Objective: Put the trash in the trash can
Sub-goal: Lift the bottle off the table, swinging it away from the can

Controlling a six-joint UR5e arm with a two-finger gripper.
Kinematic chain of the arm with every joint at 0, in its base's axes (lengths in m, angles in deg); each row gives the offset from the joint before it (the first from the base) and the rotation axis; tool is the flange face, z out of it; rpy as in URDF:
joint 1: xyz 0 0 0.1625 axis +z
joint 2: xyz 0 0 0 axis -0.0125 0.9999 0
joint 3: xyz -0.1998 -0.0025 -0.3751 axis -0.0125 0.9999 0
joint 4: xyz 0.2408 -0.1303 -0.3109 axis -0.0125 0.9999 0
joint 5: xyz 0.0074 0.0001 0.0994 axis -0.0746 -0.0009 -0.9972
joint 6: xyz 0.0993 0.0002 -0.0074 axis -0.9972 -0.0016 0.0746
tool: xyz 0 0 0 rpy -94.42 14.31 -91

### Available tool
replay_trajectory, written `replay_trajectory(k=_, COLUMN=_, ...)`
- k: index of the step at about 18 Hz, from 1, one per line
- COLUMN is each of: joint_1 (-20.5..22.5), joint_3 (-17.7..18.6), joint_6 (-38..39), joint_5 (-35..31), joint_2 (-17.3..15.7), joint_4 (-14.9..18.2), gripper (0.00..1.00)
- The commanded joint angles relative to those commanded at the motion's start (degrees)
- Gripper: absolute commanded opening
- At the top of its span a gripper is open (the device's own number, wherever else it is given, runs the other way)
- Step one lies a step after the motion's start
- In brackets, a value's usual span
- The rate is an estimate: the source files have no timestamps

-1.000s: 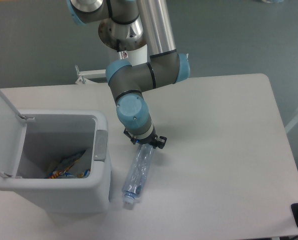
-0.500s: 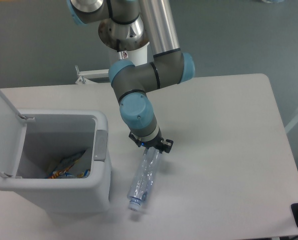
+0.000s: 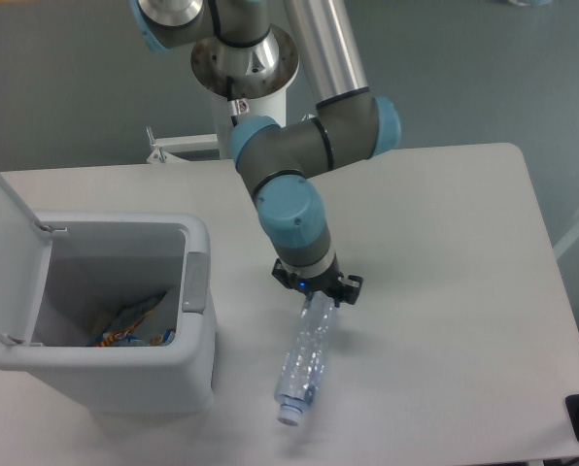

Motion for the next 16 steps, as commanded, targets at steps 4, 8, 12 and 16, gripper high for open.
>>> replay_trajectory(k=4, joint_1=0.9, joint_3=-3.0, joint_6=0.3, joint_5=4.0, joint_2=0.1, joint_4=-0.1, gripper=0.48)
replay_trajectory(k=8, joint_1=1.6, joint_3=-5.9, joint_6=0.5, joint_5=6.3, joint_2=0.1, joint_4=-0.1, gripper=0.47)
replay_trajectory(k=12, joint_1=2.4, joint_3=-8.3, joint_6=0.8, joint_5=8.2, joint_2=0.4, joint_4=-0.1, gripper=0.47)
replay_trajectory(k=16, joint_1=3.7, joint_3=-12.3, joint_6=5.6, joint_5=14.0, joint_2=0.4, joint_4=-0.2, gripper=0.47)
